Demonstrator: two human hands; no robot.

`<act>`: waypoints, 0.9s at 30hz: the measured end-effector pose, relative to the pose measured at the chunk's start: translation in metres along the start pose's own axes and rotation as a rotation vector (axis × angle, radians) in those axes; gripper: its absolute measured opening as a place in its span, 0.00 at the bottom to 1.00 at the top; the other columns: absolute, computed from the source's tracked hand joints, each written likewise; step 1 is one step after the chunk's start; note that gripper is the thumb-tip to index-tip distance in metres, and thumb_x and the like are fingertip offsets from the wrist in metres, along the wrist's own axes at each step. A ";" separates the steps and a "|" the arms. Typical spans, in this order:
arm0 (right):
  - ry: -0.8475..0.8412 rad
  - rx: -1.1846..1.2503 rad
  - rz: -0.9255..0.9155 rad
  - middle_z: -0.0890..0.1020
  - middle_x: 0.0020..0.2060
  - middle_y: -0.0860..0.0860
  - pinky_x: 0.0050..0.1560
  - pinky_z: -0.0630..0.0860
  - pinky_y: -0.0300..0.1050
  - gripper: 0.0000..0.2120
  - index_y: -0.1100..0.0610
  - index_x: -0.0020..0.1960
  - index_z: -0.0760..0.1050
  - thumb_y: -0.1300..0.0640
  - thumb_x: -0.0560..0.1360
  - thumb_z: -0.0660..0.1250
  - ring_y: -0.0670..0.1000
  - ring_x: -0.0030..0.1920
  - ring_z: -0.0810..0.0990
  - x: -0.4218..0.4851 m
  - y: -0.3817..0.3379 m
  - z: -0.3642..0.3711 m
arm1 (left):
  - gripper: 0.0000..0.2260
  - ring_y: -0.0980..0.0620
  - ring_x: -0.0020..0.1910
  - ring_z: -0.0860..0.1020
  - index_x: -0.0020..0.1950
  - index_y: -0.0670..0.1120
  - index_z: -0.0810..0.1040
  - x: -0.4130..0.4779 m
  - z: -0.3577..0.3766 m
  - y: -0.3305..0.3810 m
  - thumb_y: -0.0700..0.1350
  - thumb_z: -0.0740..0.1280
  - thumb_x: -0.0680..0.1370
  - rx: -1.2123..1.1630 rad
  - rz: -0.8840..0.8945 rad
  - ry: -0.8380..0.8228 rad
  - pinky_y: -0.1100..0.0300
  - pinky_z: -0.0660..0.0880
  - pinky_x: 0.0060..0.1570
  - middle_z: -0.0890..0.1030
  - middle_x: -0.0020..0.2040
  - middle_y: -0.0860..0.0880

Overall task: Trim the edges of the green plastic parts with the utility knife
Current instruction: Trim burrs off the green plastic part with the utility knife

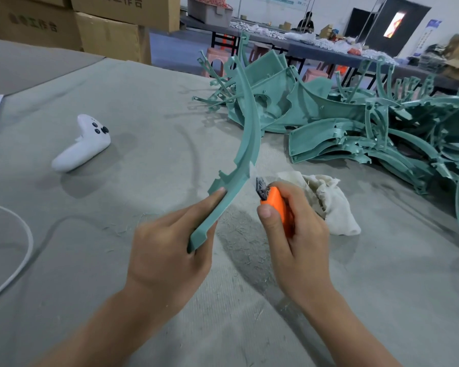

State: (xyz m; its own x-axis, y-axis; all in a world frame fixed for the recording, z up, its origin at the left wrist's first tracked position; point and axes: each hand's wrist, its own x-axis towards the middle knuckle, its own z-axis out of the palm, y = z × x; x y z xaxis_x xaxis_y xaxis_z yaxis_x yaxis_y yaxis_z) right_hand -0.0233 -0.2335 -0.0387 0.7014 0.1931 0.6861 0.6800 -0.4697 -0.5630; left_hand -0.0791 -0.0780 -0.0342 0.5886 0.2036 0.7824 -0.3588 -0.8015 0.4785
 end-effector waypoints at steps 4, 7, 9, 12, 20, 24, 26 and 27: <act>-0.002 0.037 0.003 0.71 0.35 0.41 0.35 0.65 0.32 0.17 0.52 0.56 0.73 0.40 0.81 0.57 0.43 0.35 0.71 0.002 0.002 -0.003 | 0.13 0.65 0.33 0.63 0.56 0.45 0.82 -0.002 0.001 0.000 0.44 0.64 0.75 -0.012 -0.006 -0.003 0.86 0.58 0.38 0.64 0.29 0.59; -0.024 0.057 -0.033 0.70 0.36 0.41 0.36 0.65 0.32 0.19 0.54 0.56 0.74 0.39 0.81 0.56 0.44 0.35 0.70 0.000 0.000 -0.001 | 0.12 0.65 0.33 0.63 0.54 0.44 0.83 -0.001 0.000 0.002 0.44 0.64 0.75 -0.028 -0.011 0.016 0.86 0.59 0.38 0.60 0.28 0.62; -0.026 0.067 -0.041 0.71 0.36 0.43 0.37 0.65 0.32 0.19 0.54 0.56 0.74 0.39 0.81 0.57 0.44 0.36 0.71 0.001 0.000 -0.001 | 0.12 0.64 0.32 0.63 0.54 0.45 0.83 0.001 -0.001 0.004 0.44 0.64 0.75 -0.040 -0.010 0.028 0.84 0.59 0.35 0.59 0.26 0.65; -0.026 0.094 -0.031 0.72 0.38 0.45 0.37 0.66 0.31 0.16 0.50 0.56 0.73 0.39 0.81 0.56 0.44 0.36 0.72 0.002 0.000 -0.002 | 0.11 0.57 0.29 0.65 0.55 0.47 0.81 0.003 -0.002 0.007 0.45 0.64 0.75 -0.042 -0.006 0.032 0.78 0.61 0.31 0.57 0.25 0.65; -0.054 0.126 -0.043 0.72 0.37 0.47 0.37 0.65 0.30 0.18 0.54 0.54 0.75 0.40 0.81 0.57 0.44 0.35 0.71 0.001 0.001 -0.001 | 0.12 0.57 0.29 0.66 0.49 0.43 0.85 0.003 -0.001 0.007 0.46 0.64 0.75 -0.036 -0.051 0.030 0.80 0.60 0.31 0.57 0.24 0.64; -0.037 0.155 -0.015 0.72 0.37 0.48 0.34 0.65 0.32 0.18 0.53 0.54 0.75 0.39 0.81 0.57 0.45 0.34 0.71 0.003 0.001 -0.003 | 0.12 0.54 0.31 0.69 0.51 0.43 0.84 0.003 -0.001 0.008 0.45 0.64 0.75 -0.039 -0.014 0.027 0.80 0.60 0.32 0.58 0.26 0.66; -0.047 0.164 -0.031 0.72 0.36 0.48 0.35 0.65 0.31 0.17 0.52 0.54 0.75 0.39 0.81 0.57 0.44 0.34 0.70 0.003 0.000 -0.003 | 0.12 0.53 0.31 0.69 0.50 0.43 0.85 0.002 -0.002 0.008 0.45 0.64 0.75 -0.043 -0.029 0.022 0.79 0.61 0.31 0.57 0.25 0.63; -0.055 0.165 -0.043 0.72 0.36 0.48 0.35 0.65 0.30 0.17 0.51 0.53 0.75 0.39 0.81 0.57 0.44 0.34 0.71 0.002 -0.001 -0.003 | 0.11 0.54 0.31 0.70 0.49 0.43 0.85 0.002 -0.002 0.008 0.45 0.64 0.75 -0.044 -0.041 0.018 0.79 0.61 0.31 0.56 0.24 0.59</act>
State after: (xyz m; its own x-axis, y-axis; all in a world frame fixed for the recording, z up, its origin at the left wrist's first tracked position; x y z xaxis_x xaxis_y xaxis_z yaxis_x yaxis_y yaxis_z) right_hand -0.0229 -0.2352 -0.0358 0.6787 0.2583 0.6875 0.7320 -0.3134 -0.6049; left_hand -0.0821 -0.0831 -0.0284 0.5908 0.2464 0.7683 -0.3659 -0.7669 0.5273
